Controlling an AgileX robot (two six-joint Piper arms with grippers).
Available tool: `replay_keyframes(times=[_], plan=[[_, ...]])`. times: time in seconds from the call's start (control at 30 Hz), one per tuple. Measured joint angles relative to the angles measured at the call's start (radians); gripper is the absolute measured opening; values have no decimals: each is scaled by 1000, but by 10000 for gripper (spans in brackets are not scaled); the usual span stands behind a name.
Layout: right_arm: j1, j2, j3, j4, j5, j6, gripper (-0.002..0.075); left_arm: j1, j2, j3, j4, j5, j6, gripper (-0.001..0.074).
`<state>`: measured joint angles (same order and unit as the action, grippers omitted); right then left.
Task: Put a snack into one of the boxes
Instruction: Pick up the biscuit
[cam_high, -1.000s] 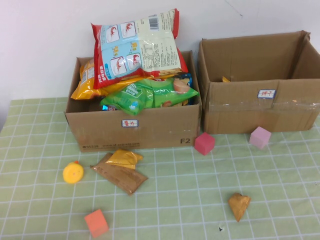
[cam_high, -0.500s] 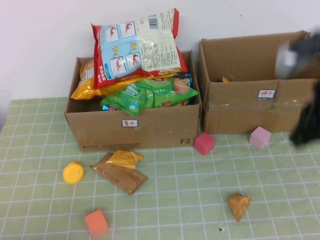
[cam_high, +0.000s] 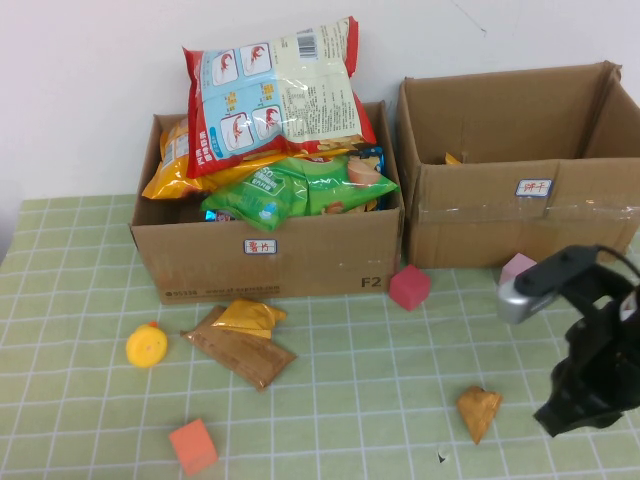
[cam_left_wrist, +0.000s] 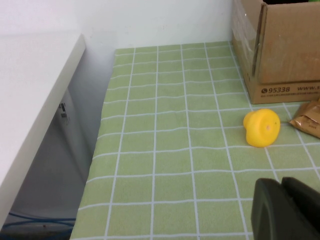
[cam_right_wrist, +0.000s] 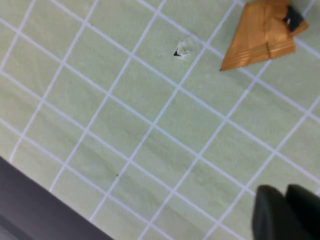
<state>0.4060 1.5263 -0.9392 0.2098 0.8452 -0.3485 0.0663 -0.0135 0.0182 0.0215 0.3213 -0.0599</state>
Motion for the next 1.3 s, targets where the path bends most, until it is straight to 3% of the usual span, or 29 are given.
replay_keyframes(times=[0.1, 0.27, 0.37, 0.57, 0.73, 0.9, 1.0, 1.2, 1.3], plan=[[8, 45, 0, 0, -35, 5, 197, 0, 0, 0, 0, 0, 0, -3], [58, 132, 0, -1, -180, 34, 570, 0, 0, 0, 0, 0, 0, -3], [73, 187, 0, -1, -276, 63, 636, 0, 0, 0, 0, 0, 0, -3], [73, 332, -75, -94, -332, 170, 662, 0, 0, 0, 0, 0, 0, -3], [74, 444, -151, -109, -338, 225, 658, 0, 0, 0, 0, 0, 0, -3], [74, 495, -176, -94, -336, 235, 599, 0, 0, 0, 0, 0, 0, -3], [74, 498, -189, -94, -300, 231, 483, 0, 0, 0, 0, 0, 0, -3], [74, 467, -221, -105, -189, 189, 113, 0, 0, 0, 0, 0, 0, -3], [74, 388, -242, -145, -164, 187, 93, 0, 0, 0, 0, 0, 0, -3]])
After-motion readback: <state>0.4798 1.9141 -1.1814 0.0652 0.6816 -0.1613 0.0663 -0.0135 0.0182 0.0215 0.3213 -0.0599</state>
